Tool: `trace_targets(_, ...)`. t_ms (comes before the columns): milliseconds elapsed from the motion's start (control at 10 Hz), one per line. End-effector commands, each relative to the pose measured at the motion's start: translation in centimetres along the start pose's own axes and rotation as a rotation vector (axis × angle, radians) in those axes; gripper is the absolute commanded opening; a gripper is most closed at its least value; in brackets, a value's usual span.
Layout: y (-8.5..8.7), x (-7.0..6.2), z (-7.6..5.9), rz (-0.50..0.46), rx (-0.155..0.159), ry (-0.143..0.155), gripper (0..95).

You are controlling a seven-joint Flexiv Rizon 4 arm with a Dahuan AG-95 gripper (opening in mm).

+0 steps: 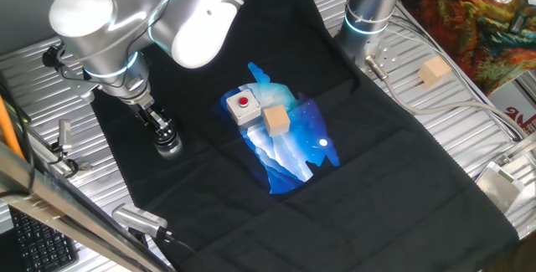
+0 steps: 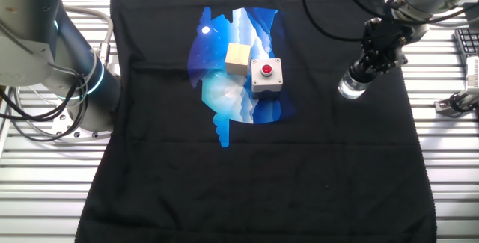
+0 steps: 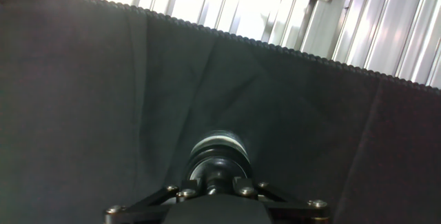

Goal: Screw the lid onto the jar

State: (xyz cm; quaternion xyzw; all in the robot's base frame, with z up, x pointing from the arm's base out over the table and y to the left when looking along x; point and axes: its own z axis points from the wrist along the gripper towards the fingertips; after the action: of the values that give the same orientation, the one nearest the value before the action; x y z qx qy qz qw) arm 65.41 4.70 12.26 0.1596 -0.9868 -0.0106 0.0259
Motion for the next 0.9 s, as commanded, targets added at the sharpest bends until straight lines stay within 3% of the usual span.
trace_targets(100, 0.13, -0.01, -0.04, -0.001, -0.004, 0.005, 0.0)
trace_targets(300, 0.03, -0.11, 0.36, -0.004, 0.001, 0.000, 0.0)
trace_targets(500, 0.12, -0.06, 0.04, 0.005, -0.004, 0.016, 0.0)
trace_targets(900, 0.07, -0.41, 0.20, 0.020, 0.002, -0.003, 0.0)
